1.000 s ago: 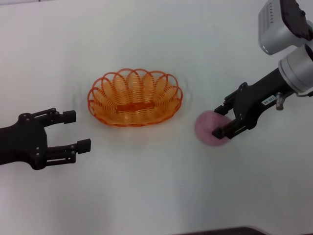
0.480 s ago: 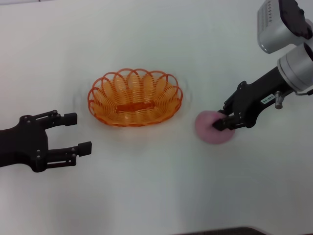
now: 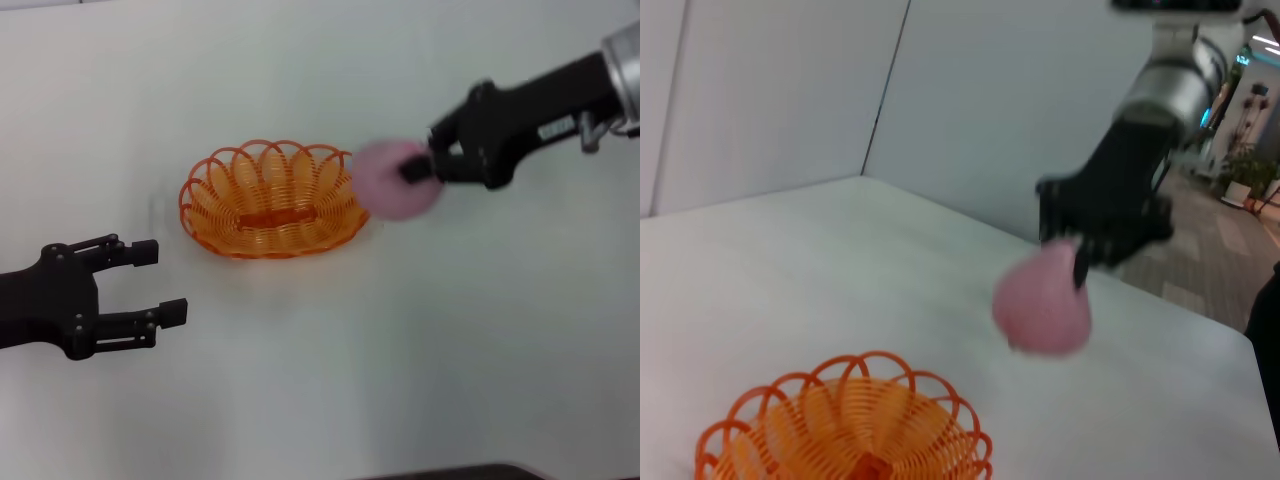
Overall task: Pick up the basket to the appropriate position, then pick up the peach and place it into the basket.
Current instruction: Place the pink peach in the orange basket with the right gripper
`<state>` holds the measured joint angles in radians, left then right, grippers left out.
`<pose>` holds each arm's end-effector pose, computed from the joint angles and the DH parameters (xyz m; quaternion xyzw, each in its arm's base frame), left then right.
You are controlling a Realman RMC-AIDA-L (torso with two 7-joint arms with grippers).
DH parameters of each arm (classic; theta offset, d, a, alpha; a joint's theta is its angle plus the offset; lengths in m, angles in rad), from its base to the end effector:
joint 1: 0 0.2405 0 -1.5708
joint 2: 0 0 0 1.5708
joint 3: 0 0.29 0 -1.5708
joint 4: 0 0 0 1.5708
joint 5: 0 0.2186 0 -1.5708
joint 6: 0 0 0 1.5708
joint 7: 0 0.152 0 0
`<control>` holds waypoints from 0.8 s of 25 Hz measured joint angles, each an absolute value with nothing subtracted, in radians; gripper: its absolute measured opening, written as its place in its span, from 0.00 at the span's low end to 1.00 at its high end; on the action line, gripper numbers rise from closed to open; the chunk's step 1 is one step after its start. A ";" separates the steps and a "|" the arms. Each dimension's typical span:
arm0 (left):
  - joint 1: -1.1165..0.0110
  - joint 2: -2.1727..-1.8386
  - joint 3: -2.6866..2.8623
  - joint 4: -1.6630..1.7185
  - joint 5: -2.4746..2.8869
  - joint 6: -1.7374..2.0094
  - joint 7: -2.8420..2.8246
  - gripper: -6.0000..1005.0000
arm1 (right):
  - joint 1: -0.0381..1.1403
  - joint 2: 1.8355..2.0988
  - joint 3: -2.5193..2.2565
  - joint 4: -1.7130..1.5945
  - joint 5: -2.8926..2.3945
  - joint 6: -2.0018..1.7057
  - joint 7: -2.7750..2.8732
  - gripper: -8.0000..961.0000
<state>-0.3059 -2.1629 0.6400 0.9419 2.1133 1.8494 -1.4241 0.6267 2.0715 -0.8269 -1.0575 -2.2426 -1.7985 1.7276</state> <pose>-0.3144 0.2663 -0.0099 -0.9429 -0.2301 -0.2291 0.0739 0.2288 0.3673 0.0130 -0.9832 0.1629 0.0770 0.0310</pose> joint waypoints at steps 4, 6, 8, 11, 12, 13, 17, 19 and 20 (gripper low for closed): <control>-0.307 -2.164 0.641 0.942 2.115 1.859 -1.430 0.84 | 0.601 2.081 -0.797 -1.030 -2.078 -1.799 1.651 0.12; -0.308 -2.164 0.641 0.942 2.115 1.863 -1.431 0.84 | 0.590 2.087 -0.791 -0.966 -1.995 -1.780 1.563 0.11; -0.308 -2.164 0.641 0.941 2.112 1.864 -1.431 0.84 | 0.586 2.087 -0.790 -0.852 -1.913 -1.749 1.452 0.09; -0.309 -2.164 0.641 0.940 2.109 1.865 -1.431 0.84 | 0.587 2.086 -0.789 -0.646 -1.803 -1.690 1.259 0.07; -0.309 -2.164 0.641 0.940 2.109 1.865 -1.431 0.84 | 0.587 2.087 -0.788 -0.583 -1.769 -1.669 1.202 0.06; -0.310 -2.164 0.640 0.939 2.108 1.865 -1.431 0.84 | 0.588 2.087 -0.788 -0.512 -1.729 -1.648 1.142 0.06; -0.310 -2.165 0.634 0.933 2.104 1.865 -1.429 0.84 | 0.598 2.095 -0.793 -0.287 -1.616 -1.585 0.912 0.05; -0.311 -2.165 0.634 0.932 2.103 1.865 -1.428 0.84 | 0.607 2.100 -0.794 -0.218 -1.595 -1.540 0.846 0.05; -0.311 -2.166 0.634 0.931 2.103 1.864 -1.427 0.84 | 0.615 2.102 -0.793 -0.185 -1.588 -1.515 0.827 0.05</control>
